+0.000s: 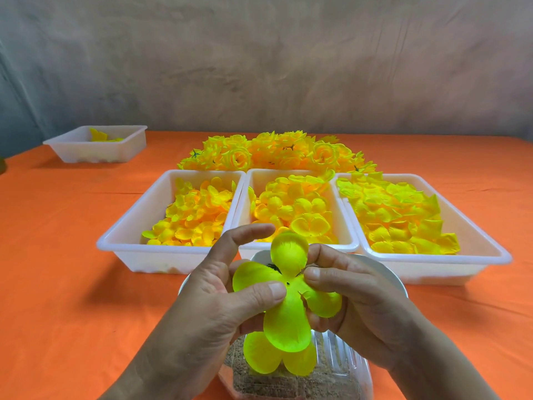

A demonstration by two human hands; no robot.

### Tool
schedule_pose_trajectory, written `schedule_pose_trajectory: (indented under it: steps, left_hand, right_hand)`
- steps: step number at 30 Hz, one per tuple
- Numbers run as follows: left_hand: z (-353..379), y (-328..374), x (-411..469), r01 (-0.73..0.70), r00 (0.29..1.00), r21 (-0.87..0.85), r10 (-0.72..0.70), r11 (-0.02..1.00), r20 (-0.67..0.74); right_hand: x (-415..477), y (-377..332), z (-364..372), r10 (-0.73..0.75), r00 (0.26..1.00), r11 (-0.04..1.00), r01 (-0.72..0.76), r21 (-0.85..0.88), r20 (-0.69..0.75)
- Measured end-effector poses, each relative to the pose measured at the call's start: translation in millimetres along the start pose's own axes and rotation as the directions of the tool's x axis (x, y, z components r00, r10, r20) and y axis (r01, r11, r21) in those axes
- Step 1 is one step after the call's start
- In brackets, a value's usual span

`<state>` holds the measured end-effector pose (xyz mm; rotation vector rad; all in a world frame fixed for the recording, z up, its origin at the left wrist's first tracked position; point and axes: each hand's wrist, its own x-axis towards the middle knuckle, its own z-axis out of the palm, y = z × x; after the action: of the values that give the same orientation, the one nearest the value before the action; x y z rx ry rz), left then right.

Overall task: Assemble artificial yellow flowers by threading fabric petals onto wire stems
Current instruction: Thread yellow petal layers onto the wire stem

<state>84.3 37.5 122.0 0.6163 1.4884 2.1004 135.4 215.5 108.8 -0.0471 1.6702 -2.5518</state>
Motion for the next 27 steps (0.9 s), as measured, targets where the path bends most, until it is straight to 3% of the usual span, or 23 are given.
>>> schedule_pose_trajectory:
  steps: [7,15,27]
  left_hand:
    - [2,1,-3,-0.024,0.999,0.046,0.023,0.999,0.029]
    - [-2,-3,-1,0.029,1.0,0.141,-0.027,0.99,-0.015]
    - [-6,-9,2,0.048,0.998,0.152,-0.041,0.987,-0.049]
  right_hand:
    - [-3,-1,1,-0.027,0.999,1.0,0.028,-0.009,0.039]
    - [-1,0,8,-0.02,1.0,0.997,0.019,-0.07,-0.018]
    - [-2,2,11,-0.006,1.0,0.997,0.003,-0.075,-0.03]
